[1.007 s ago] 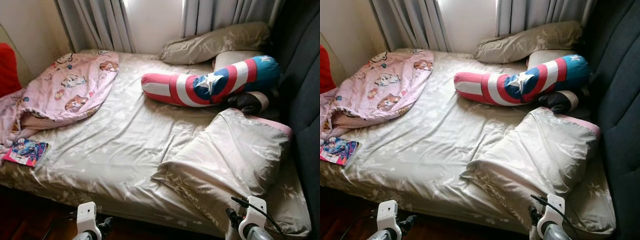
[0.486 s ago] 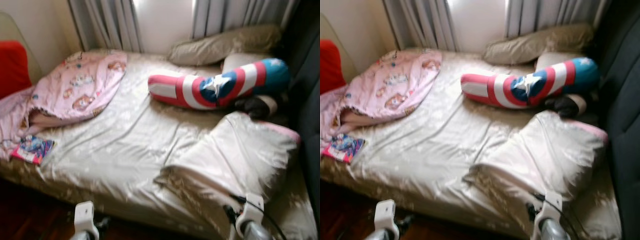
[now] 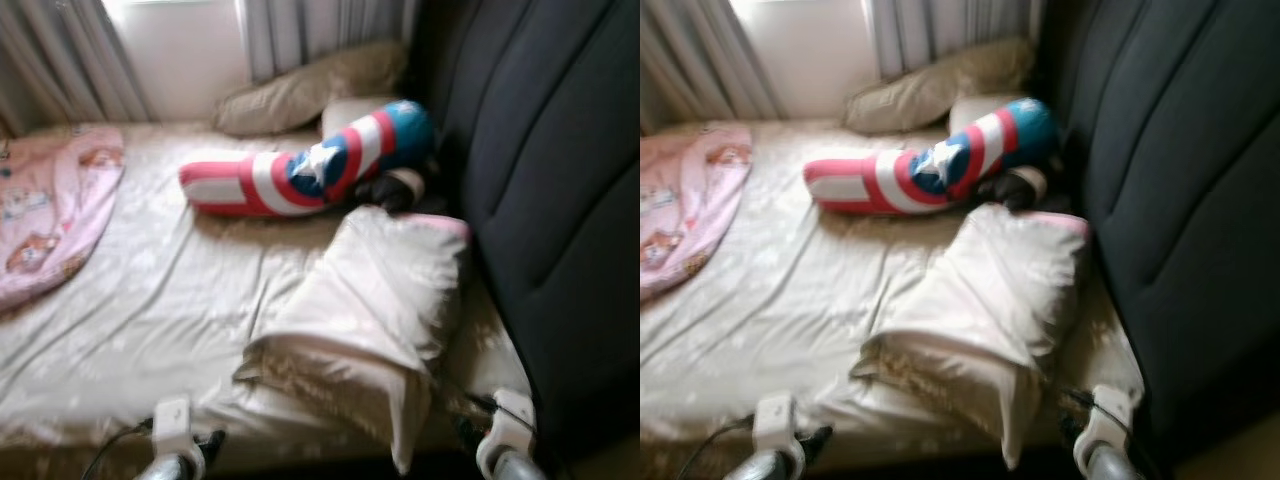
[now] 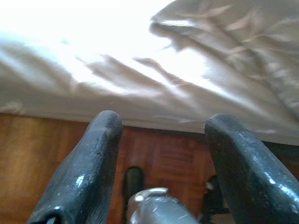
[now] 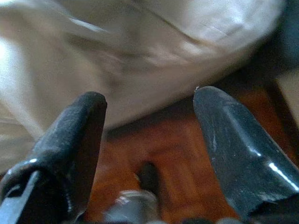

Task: Clean up the room

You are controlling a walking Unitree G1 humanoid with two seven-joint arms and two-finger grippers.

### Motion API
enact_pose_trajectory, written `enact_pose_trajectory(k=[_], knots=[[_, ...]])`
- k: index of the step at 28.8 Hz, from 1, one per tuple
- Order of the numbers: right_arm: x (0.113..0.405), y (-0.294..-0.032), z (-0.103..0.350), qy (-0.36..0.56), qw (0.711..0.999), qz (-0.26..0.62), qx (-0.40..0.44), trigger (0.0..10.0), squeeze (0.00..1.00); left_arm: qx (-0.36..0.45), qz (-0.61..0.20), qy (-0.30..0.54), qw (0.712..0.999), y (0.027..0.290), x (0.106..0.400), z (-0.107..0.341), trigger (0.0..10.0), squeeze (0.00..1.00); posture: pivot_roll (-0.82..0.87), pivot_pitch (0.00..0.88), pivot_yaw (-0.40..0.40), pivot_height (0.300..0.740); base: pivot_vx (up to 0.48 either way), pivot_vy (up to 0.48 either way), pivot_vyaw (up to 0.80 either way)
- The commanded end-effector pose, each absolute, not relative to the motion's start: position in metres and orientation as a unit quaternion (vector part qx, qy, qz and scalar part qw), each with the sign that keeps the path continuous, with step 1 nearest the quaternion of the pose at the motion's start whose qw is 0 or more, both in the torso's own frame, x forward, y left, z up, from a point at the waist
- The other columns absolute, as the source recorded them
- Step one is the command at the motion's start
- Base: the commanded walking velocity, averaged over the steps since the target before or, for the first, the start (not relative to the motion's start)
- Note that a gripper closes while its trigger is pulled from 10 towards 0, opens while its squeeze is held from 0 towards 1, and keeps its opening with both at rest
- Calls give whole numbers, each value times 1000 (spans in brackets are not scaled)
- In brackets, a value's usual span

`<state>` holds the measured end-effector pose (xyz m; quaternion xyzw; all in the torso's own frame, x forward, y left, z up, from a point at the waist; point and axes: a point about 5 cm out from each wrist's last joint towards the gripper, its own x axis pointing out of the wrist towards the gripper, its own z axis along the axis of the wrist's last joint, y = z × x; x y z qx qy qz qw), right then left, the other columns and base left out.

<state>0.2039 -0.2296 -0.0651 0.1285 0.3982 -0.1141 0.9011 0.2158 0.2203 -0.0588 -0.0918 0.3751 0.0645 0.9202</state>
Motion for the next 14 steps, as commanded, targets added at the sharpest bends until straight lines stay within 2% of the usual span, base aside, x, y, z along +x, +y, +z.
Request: enact_pose_trajectory(k=[1,14], knots=[[214,-222,-61,387,906,-105,134,10000,0,-87,77,392,913,229,206,-63,10000,0,92,0,-4,740,0,0,0],[214,-222,-61,385,909,-94,131,10000,0,-87,81,392,912,230,205,-63,10000,0,89,0,-5,740,0,0,0]])
